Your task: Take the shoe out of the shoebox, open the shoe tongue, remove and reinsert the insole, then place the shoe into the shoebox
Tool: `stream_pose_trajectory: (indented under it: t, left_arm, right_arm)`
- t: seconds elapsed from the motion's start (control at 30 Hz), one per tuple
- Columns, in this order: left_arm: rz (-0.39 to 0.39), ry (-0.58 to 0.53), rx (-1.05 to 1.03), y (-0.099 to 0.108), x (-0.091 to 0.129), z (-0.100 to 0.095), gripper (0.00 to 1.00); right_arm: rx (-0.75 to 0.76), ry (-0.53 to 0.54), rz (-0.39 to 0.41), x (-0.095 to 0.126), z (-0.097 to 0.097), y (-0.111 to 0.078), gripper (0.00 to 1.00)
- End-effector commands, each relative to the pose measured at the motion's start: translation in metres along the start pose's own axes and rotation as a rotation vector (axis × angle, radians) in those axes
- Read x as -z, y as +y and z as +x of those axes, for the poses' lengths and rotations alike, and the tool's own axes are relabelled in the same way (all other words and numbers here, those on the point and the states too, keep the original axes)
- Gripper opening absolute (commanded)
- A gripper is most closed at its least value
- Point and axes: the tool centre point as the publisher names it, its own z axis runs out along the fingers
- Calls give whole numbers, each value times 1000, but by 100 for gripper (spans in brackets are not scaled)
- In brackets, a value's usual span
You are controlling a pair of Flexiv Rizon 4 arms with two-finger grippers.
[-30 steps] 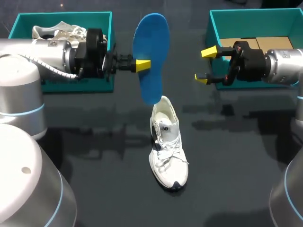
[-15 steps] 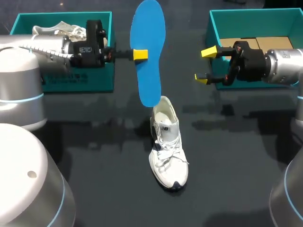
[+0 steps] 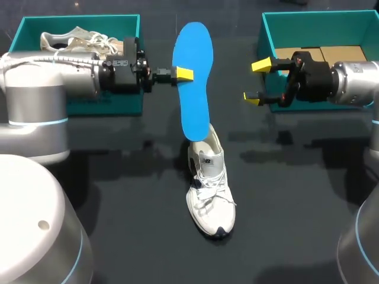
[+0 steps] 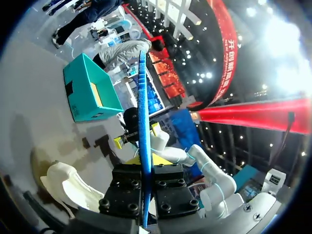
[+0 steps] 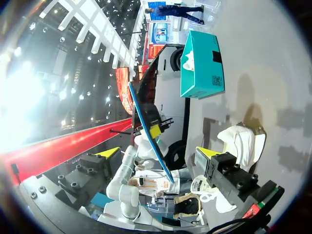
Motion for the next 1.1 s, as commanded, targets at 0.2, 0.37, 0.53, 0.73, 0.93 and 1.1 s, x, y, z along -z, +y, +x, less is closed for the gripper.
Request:
stream_pose_trajectory:
  t: [0.2,0.37,0.53,0.73,0.93,1.1]
  left_arm:
    - [31,-22,358,5,-12,-18,0]
    - [29,-18,392,10,-16,-21,0]
    - [29,-28,388,14,-21,-30,0]
    - [42,-33,415,11,-25,-37,0]
    - [40,-37,438,10,-29,-43,0]
    - [41,-39,443,9,-31,-45,0]
  right_arm:
    - [-1,-3,-2,0,1,-1,100]
    - [-1,-3,-2,0,1,-1,100]
    - [-1,-3,-2,0,1,-1,100]
    - [9,-95,6,3,7,-4,100]
    - [-1,-215,31,7,18,-6,100]
    - [-23,-362,63,8,36,-5,100]
